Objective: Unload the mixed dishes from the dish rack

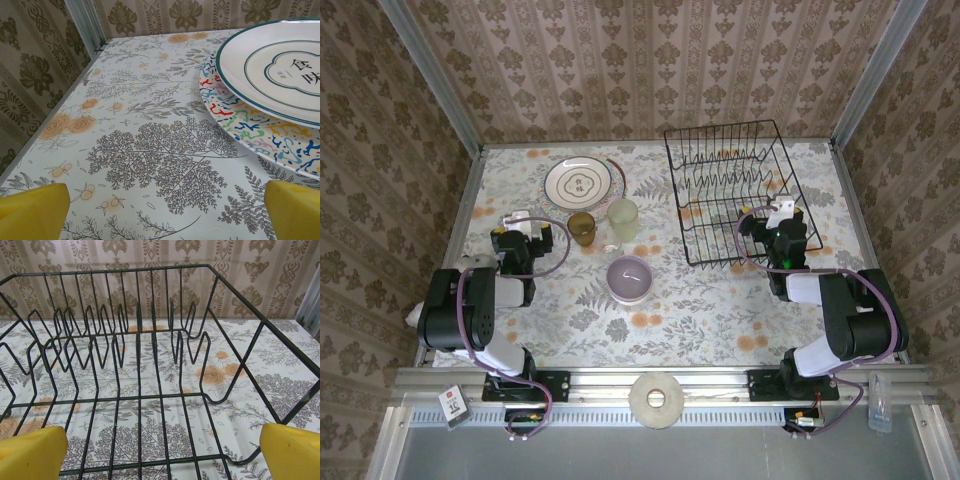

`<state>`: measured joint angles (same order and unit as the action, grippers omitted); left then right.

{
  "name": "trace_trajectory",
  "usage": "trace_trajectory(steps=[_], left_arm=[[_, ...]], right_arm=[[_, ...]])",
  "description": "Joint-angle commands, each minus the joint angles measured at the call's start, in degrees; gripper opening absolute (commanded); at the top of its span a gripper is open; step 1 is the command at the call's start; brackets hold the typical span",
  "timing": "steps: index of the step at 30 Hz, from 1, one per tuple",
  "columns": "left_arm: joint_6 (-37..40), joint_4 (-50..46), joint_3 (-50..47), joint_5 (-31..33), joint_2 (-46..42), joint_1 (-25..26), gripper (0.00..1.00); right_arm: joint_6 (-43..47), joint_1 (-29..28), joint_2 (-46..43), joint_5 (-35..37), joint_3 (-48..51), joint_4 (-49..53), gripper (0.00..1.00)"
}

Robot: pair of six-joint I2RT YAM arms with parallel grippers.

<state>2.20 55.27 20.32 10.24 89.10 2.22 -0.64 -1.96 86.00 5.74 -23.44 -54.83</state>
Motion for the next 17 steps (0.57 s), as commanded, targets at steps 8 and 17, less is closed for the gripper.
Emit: trace_trajectory(steps=[8, 17], left_arm=[[0.53, -1.10, 1.39, -0.57, -0.01, 0.36, 1.00], [0.51, -1.15, 1.39, -0.57, 0.00, 0.41, 1.00]], right_arm=[[-1.11, 0.37, 1.80, 0.18, 0.08, 5.93, 1.00], [-1.32, 0.89, 1.63, -0.98, 0.06, 6.04, 1.00]])
